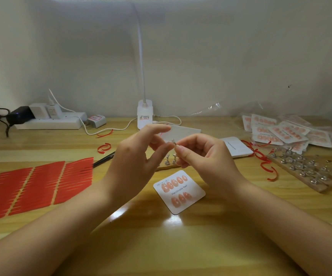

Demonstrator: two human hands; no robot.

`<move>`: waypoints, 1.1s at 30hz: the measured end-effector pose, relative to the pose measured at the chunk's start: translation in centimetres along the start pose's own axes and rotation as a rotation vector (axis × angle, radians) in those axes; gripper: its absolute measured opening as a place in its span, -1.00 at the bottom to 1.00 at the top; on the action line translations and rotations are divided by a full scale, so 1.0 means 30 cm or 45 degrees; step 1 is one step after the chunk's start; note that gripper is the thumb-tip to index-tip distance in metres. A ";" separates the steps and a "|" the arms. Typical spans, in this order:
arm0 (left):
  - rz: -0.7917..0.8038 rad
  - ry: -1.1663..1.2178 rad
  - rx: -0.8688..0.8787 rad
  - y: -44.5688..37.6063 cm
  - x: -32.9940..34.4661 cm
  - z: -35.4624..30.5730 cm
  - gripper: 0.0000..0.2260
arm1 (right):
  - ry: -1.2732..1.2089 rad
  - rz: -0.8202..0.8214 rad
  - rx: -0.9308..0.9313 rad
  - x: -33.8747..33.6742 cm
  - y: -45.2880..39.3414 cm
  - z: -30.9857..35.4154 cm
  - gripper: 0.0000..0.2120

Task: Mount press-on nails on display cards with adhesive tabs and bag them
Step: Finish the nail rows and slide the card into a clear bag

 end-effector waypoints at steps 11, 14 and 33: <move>-0.013 -0.084 0.056 -0.002 -0.010 0.001 -0.81 | -0.063 0.000 0.028 -0.007 -0.005 -0.006 -0.96; 0.002 -0.069 0.048 -0.004 -0.008 0.007 -0.85 | -0.059 0.004 0.030 -0.005 -0.006 -0.006 -0.96; -0.042 -0.015 0.063 0.007 -0.014 -0.010 -0.75 | -0.017 0.042 0.019 -0.002 -0.007 -0.001 -0.92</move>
Point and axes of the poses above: each hand's wrist, its own y-axis away from the middle knuckle, its own x-axis out of the palm, z = x × y, the point moved 7 cm from there along -y, towards the middle knuckle, and after that the axes turned 14 degrees about z, right-handed, at the moved point
